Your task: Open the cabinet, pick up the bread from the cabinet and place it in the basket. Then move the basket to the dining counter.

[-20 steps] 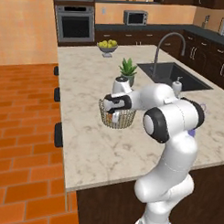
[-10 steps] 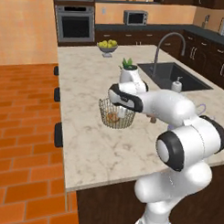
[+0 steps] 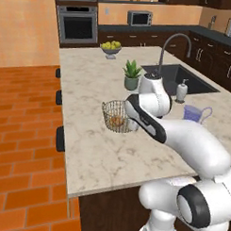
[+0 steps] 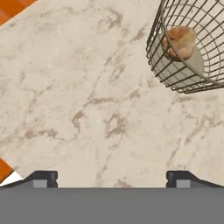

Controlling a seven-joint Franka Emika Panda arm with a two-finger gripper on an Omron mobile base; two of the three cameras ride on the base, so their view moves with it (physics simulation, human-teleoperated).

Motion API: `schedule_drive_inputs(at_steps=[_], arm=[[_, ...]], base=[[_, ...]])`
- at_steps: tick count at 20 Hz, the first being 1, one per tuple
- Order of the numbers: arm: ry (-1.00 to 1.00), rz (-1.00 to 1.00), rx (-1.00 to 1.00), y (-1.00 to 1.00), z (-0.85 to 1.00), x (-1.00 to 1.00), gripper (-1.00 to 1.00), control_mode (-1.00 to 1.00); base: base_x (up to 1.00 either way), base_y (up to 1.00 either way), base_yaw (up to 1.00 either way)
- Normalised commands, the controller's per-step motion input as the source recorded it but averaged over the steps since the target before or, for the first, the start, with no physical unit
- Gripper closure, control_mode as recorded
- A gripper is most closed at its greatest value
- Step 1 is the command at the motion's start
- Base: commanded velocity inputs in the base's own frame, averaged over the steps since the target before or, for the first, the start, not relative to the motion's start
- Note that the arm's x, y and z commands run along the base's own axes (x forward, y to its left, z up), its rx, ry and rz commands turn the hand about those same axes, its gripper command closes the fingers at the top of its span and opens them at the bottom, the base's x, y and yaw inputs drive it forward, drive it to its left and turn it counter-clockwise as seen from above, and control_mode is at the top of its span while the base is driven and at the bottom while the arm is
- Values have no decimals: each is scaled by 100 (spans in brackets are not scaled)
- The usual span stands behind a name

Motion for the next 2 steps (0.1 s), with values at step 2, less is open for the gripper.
schedule_drive_inputs(at_steps=[2], arm=[[-14,-29,6,-2,10,-100,-100,-100]], base=[[0,0,0]])
